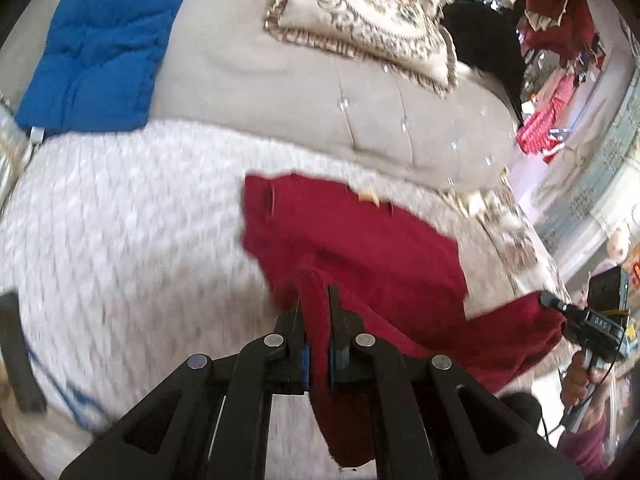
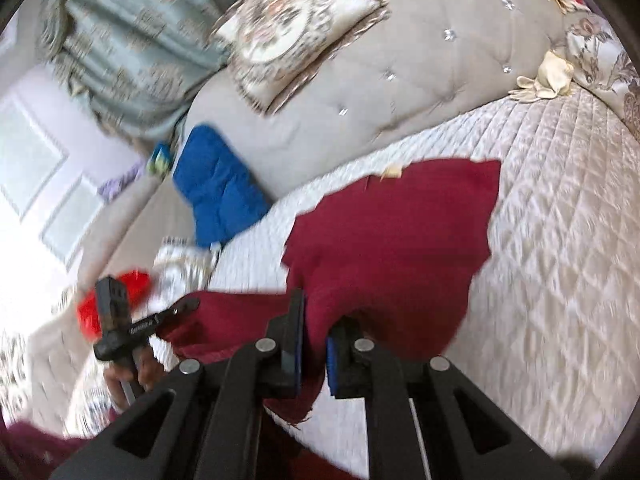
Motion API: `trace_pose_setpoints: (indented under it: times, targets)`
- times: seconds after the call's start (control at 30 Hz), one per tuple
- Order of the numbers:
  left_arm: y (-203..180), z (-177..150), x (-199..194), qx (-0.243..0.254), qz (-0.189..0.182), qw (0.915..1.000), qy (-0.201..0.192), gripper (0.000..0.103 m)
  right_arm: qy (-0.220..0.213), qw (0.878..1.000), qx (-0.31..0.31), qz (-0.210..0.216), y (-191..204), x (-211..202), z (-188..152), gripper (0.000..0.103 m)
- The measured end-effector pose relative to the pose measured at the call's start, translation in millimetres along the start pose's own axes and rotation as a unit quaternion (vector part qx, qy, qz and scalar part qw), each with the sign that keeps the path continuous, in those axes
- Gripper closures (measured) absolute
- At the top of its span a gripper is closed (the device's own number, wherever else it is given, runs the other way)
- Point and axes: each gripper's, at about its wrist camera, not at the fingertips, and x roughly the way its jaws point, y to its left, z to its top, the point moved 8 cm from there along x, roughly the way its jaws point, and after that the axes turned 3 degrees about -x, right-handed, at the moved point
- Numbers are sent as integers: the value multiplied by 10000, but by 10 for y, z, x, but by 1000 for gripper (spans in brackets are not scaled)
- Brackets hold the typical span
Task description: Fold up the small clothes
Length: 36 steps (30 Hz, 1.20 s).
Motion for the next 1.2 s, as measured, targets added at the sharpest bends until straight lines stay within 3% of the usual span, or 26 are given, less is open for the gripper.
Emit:
trace_pose_setpoints:
  times: [0.17, 0.3, 0.47, 0.5, 0.57, 0.7, 0.77, 0.8, 0.87, 0.9, 0.97, 1.07, 1.2]
  targets:
    - [-10, 577, 603, -37, 182, 9998, -43, 103, -95, 9987, 144, -472, -361, 406, 541, 94]
    - [99, 924, 1237, -168, 361, 9991, 136, 103, -65, 9960, 286, -843, -743, 744, 931, 94]
    - [268, 1135, 1951, -434, 328, 9976, 432, 103, 108, 9901, 660, -1232, -1363, 1300, 1189, 94]
    - [301, 1154, 2079, -480, 297, 9971, 514, 103, 151, 9887, 786, -1266, -1479, 1384, 1213, 92]
    - [344, 1175, 2240, -580, 181, 9957, 698, 103, 330, 9847, 976, -1403, -1697, 1532, 1225, 77]
    - [369, 1255, 2250, -858, -326, 9923, 837, 98, 48, 9852, 1291, -1130, -1795, 1434, 1278, 71]
    - [337, 1278, 2172, -760, -401, 9929, 817, 96, -290, 9827, 1097, -1464, -1754, 1223, 1297, 45]
    - [317, 1277, 2127, -708, -432, 9932, 815, 93, -444, 9812, 999, -1591, -1727, 1123, 1301, 41]
    - [290, 1287, 2048, -694, -506, 9932, 788, 86, -649, 9825, 839, -1529, -1616, 972, 1316, 40]
    - [300, 1304, 2009, -701, -475, 9938, 714, 74, -695, 9848, 708, -1425, -1525, 926, 1312, 40]
    - [343, 1386, 1910, -768, -395, 9953, 430, 62, -513, 9891, 88, -1377, -1270, 1008, 1267, 41]
    - [367, 1437, 1869, -976, -517, 9929, 436, 61, -27, 9833, -598, -1717, -1087, 1358, 1155, 43]
    - [338, 1295, 1718, -899, -542, 9934, 464, 61, 306, 9723, -413, -2279, -1411, 1907, 1174, 42]
